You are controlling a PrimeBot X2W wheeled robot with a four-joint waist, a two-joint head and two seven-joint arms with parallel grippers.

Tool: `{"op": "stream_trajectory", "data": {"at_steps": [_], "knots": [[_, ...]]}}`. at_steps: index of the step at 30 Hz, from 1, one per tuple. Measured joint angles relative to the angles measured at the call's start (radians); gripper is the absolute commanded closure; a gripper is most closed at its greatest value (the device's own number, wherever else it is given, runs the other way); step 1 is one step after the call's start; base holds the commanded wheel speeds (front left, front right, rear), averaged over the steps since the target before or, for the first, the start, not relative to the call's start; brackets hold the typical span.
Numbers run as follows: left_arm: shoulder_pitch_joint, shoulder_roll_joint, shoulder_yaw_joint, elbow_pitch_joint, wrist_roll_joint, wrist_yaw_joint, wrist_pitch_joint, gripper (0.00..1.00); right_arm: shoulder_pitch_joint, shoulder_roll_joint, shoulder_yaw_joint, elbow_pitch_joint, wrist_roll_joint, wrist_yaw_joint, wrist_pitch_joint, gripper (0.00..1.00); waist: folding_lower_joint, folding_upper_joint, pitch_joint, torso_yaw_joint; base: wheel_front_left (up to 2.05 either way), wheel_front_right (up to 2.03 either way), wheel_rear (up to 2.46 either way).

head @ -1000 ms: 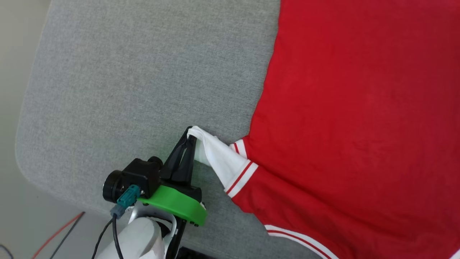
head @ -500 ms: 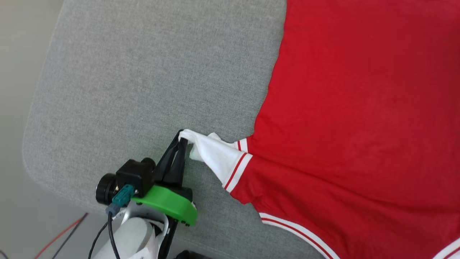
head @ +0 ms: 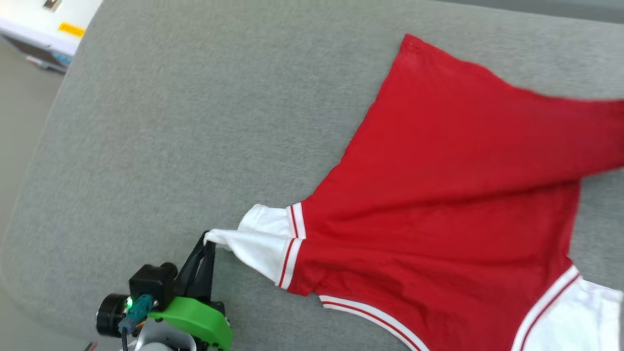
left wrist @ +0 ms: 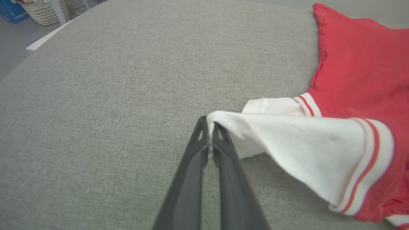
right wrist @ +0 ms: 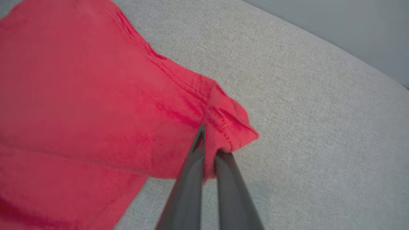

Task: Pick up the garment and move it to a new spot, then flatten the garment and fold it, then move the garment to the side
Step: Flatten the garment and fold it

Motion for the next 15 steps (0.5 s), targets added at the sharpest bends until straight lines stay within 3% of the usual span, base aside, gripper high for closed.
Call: {"op": "stream_trajectory", "data": {"at_steps": [8, 9, 15], "knots": [[0.067, 0.035, 0.018, -0.027, -0.010, 0.027, 0.011, 1.00, 0.355, -0.008, -0.100, -0.068, 0.037, 0.000, -0.104, 1.00, 0.0000, 0.0000, -0.085, -0.109, 0.00, 0.00, 0.00], [0.083, 0.045, 0.021, -0.041, -0.012, 0.032, 0.019, 1.00, 0.506, 0.023, -0.160, -0.081, 0.053, 0.000, -0.134, 1.00, 0.0000, 0.0000, -0.115, -0.140, 0.00, 0.00, 0.00], [0.098, 0.057, 0.025, -0.066, -0.017, 0.043, 0.029, 1.00, 0.744, 0.141, -0.250, -0.088, 0.045, 0.000, -0.155, 1.00, 0.0000, 0.0000, -0.149, -0.188, 0.00, 0.00, 0.00]]}}
